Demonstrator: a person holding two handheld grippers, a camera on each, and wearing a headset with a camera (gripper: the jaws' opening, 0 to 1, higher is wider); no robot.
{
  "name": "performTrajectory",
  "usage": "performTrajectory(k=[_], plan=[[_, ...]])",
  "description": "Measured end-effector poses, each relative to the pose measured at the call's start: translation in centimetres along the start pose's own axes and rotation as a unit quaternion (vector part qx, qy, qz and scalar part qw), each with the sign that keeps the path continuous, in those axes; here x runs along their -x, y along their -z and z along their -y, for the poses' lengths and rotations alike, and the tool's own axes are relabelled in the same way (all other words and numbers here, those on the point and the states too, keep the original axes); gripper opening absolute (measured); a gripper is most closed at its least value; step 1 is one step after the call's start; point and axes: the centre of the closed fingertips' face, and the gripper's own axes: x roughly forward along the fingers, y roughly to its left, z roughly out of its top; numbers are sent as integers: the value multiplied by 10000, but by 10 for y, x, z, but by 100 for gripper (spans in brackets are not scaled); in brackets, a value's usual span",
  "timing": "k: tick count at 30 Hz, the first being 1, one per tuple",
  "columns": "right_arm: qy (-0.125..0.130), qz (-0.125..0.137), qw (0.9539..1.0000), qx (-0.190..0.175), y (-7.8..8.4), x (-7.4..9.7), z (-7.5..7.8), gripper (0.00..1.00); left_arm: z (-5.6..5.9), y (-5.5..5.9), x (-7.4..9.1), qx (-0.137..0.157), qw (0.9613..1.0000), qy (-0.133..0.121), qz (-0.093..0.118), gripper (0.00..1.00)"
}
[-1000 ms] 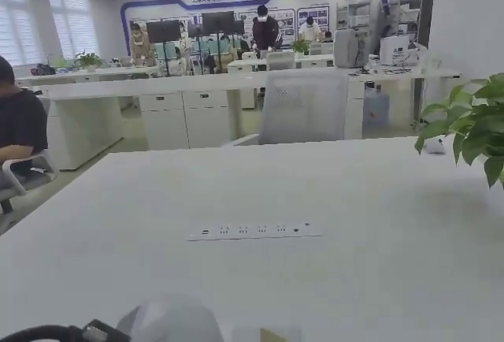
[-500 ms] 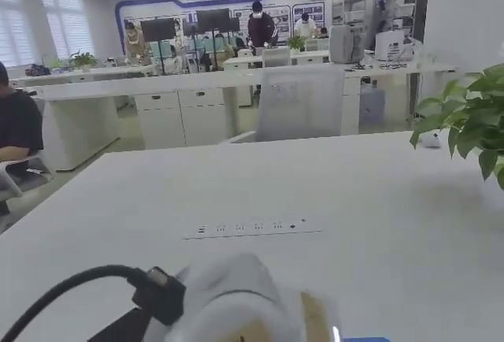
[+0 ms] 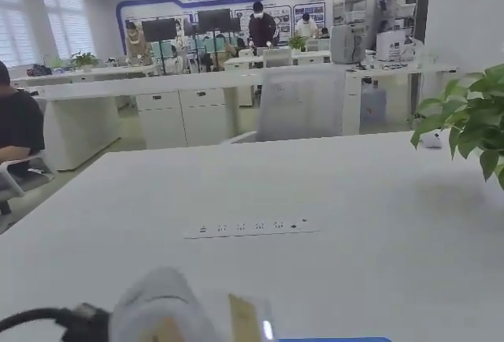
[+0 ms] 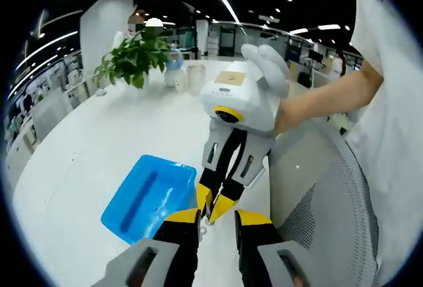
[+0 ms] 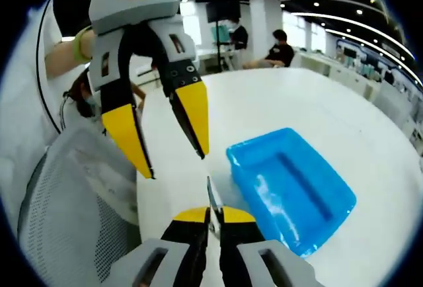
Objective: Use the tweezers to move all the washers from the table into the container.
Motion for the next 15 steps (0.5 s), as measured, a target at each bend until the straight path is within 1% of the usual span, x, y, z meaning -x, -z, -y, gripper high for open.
performTrajectory(k=[1,2,3,4,5,6,7,8,9,10,11,12,13,14,15], plan=[[6,49,9999,-108,0,0,1,1,-1,0,4,346,9988,-108,343,24],[67,120,9997,-198,0,1,4,1,-1,1,6,675,9960,-172,556,30],[94,176,9994,-297,0,1,6,1,0,2,9,966,9921,-224,774,33],[100,242,9986,-452,0,2,7,1,-1,3,12,1347,9843,-318,1099,35],[118,328,9974,-632,0,3,10,1,-1,5,14,1465,9814,-359,1189,36],[123,369,9965,-738,0,4,11,1,-4,10,18,1765,9729,-537,1398,37],[111,429,9951,-882,1,5,13,1,-6,14,20,1918,9674,-661,1516,38],[109,460,9939,-1000,2,6,14,1,-10,21,25,2115,9585,-924,1673,41],[92,501,9917,-1177,4,7,15,1,-12,25,28,2232,9529,-1084,1745,45],[70,512,9898,-1329,5,8,16,1,-15,31,32,2313,9466,-1320,1819,49],[68,606,9866,-1512,6,8,17,1,-16,34,36,2317,9429,-1501,1862,55],[71,658,9845,-1626,7,9,19,1,-18,38,41,2335,9380,-1709,1907,60],[60,697,9824,-1733,8,10,19,1,-18,42,44,2374,9347,-1836,1903,65],[34,804,9781,-1921,8,10,21,1,-18,45,48,2431,9301,-1968,1927,71],[3,863,9750,-2046,7,11,20,2,-19,47,53,2520,9212,-2119,2075,74]])
